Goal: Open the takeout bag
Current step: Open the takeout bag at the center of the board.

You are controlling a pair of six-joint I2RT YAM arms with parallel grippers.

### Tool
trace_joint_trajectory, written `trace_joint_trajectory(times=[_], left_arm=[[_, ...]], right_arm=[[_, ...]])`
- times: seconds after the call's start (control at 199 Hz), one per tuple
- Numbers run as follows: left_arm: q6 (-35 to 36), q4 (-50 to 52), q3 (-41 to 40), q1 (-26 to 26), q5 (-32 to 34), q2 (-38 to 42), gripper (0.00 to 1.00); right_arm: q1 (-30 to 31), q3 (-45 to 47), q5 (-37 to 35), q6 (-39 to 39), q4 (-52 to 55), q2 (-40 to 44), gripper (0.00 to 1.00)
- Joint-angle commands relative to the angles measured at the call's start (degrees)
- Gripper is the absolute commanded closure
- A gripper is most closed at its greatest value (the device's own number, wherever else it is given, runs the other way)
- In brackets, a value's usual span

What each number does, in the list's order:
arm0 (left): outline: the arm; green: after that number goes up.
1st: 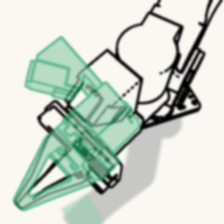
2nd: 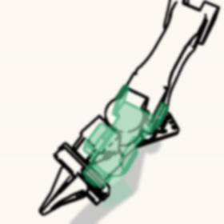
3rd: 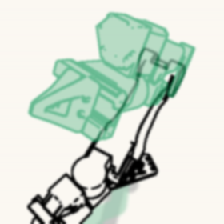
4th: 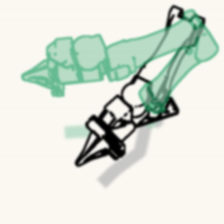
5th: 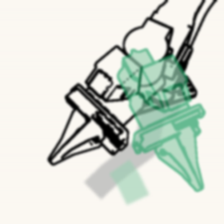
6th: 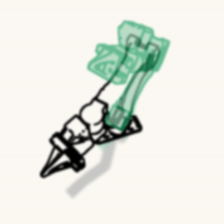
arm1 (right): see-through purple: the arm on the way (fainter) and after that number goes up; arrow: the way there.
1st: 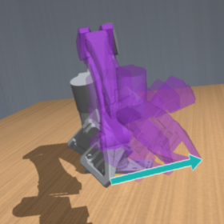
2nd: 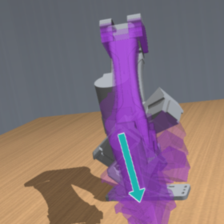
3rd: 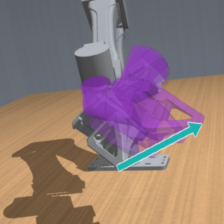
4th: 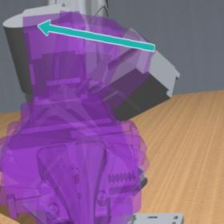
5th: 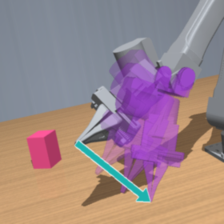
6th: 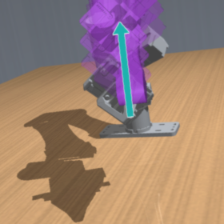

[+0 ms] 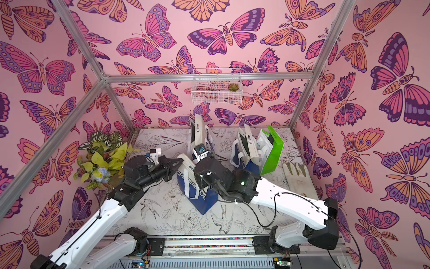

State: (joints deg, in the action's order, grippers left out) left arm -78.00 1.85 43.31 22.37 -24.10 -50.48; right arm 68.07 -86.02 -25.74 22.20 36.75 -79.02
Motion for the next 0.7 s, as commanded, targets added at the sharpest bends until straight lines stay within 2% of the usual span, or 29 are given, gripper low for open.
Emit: trace_joint_trajectory(times=[0.0,0.13,0.341,0.532,0.697], left_arm=[[0.3,4.1,1.8,1.6,1.3,4.1,1.00],[-2.2,7.3,1.7,5.1,5.0,7.5,1.00],[-3.3,12.8,2.7,7.1,10.2,11.6,1.00],[-4.4,14.9,2.0,7.4,12.5,14.7,1.00],[-5.7,16.4,1.1,7.4,14.2,17.5,1.00]], right_arm=[[3.1,-1.5,-2.4,-3.3,4.4,-3.1,0.47],[5.8,-2.4,-12.6,-4.9,3.3,-6.9,0.38],[9.7,-4.8,-24.8,-8.5,-3.4,-13.9,0.37],[9.9,-7.3,-27.1,-8.6,-6.3,-18.0,0.43],[13.0,-7.2,-26.5,-9.6,-8.1,-17.0,0.39]])
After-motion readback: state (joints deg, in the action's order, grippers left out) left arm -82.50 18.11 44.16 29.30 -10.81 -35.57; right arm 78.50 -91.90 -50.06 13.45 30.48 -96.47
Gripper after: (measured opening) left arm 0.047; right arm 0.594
